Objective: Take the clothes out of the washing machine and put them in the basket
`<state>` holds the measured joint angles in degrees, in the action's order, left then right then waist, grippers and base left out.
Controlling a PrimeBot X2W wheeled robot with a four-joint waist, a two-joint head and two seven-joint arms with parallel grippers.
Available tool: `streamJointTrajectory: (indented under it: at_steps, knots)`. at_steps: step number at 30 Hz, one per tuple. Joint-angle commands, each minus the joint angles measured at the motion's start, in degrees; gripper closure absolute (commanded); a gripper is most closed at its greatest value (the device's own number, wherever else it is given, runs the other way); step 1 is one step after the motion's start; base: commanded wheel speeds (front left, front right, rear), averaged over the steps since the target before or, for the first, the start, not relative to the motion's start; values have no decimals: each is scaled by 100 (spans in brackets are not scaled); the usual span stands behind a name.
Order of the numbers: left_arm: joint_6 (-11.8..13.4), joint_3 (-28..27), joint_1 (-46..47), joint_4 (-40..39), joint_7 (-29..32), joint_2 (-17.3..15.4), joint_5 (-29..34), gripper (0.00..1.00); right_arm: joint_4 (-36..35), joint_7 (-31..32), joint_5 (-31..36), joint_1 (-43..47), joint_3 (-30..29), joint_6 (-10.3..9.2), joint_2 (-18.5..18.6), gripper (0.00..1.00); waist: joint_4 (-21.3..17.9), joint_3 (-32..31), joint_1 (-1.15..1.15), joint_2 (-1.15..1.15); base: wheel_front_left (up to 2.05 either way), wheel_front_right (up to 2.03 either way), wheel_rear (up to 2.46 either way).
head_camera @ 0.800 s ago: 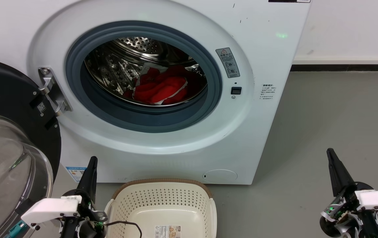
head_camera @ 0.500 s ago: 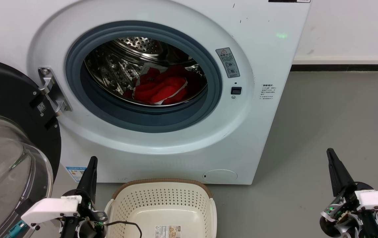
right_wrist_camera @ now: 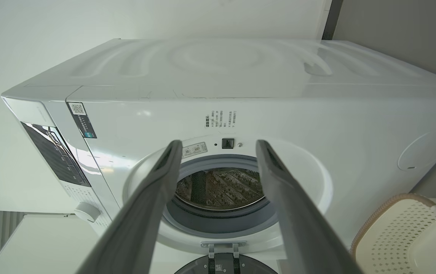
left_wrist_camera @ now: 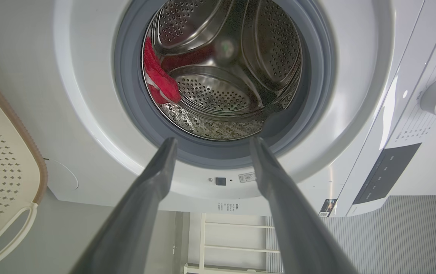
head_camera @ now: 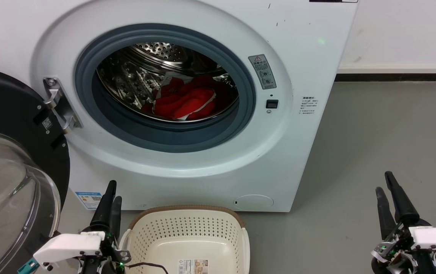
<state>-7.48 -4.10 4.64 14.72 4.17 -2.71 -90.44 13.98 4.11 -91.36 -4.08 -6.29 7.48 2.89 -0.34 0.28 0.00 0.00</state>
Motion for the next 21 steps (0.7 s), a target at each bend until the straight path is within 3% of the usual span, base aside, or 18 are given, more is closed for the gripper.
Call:
streamJointTrajectory:
  at_steps: [1, 6, 9, 10, 21]
  knots:
    - [-1, 25, 166, -144, -59, -15, 140, 0, -156, -55, 98, -51, -1, 1, 4, 0, -4, 0, 0, 0, 0, 0, 0]
    - [-1, 69, 182, -278, -194, -15, 640, 0, -321, -190, 627, -22, 9, 1, 4, 0, -23, -1, 0, 0, 0, 0, 0]
    - [-1, 71, 193, -365, -270, -16, 923, 0, -466, -267, 1172, -4, 37, 1, 3, 0, -34, -1, 0, 0, 0, 0, 0]
    - [-1, 69, 202, -421, -345, -16, 1245, 0, -617, -340, 1673, 24, 73, 1, 4, 0, -44, -4, 0, 0, 0, 0, 0]
    - [0, 140, 208, -575, -599, -17, 2581, 0, -989, -595, 3313, 159, 236, 1, 4, 0, -79, -17, 0, 0, 0, 0, 0]
